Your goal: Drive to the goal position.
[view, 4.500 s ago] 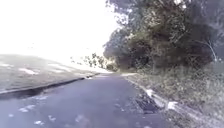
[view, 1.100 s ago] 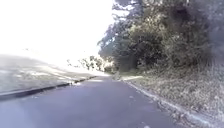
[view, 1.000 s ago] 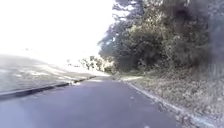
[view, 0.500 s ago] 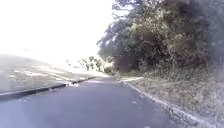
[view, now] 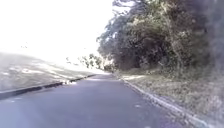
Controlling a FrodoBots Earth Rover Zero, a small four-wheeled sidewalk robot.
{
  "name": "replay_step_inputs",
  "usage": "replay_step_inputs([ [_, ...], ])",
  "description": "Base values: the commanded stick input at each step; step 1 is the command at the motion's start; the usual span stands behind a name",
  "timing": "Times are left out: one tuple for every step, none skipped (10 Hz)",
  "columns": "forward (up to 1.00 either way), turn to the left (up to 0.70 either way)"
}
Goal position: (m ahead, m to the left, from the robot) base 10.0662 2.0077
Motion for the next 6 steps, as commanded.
replay_step_inputs([
  [0.70,0.00],
  [0.70,0.00],
  [0.70,0.00],
  [0.70,0.00],
  [0.70,0.00],
  [0.70,0.00],
])
